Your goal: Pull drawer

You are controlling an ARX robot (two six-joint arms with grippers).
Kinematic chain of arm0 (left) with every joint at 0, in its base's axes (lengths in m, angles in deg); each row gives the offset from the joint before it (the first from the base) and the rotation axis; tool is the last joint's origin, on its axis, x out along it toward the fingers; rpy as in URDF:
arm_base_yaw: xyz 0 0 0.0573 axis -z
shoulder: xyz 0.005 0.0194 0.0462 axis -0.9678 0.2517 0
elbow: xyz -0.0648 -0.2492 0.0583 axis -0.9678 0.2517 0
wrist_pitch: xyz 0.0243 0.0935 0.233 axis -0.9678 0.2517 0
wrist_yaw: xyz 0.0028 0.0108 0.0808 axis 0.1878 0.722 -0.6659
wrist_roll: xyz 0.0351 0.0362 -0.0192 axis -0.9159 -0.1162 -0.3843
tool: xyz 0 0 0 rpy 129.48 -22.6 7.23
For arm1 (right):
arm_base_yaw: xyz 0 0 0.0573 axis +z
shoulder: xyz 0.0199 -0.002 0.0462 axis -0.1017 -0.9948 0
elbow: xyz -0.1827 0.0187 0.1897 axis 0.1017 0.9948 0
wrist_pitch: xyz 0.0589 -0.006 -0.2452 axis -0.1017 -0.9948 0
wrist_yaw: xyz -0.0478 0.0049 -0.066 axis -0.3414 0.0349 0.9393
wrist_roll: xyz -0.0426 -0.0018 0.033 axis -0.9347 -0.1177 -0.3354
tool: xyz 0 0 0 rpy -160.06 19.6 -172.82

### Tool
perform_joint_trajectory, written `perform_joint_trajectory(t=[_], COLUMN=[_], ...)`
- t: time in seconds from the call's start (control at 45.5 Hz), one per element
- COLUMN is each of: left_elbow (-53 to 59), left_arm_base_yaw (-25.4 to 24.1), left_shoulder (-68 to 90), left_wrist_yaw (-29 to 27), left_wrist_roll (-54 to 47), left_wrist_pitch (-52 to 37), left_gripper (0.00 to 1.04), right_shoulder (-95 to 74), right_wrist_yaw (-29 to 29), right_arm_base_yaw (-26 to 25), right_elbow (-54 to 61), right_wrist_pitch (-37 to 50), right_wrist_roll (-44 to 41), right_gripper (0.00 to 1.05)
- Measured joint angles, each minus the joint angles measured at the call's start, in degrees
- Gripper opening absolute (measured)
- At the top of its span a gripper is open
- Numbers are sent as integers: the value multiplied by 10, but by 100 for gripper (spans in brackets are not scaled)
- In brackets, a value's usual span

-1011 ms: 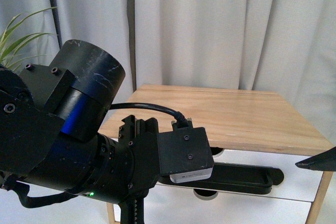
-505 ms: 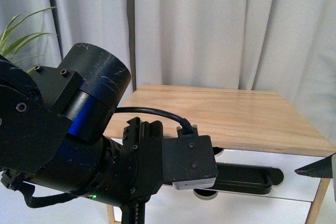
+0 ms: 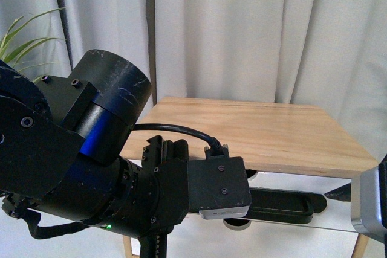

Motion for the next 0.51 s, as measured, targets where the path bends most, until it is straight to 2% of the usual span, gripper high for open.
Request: perform_joint_trajectory(t=[0.505], left_elbow=[-4], left_arm_base_yaw=[2], left_shoulder=[1], left_wrist_yaw=[-5], left_wrist_roll=[-14], left_wrist_pitch=[7], left_gripper=[99], right_shoulder=[-53], right_wrist_yaw=[33], right_arm_base_yaw=[36], right_elbow=[-36], right_wrist_pitch=[20], right_wrist_roll=[27], right_gripper=[96])
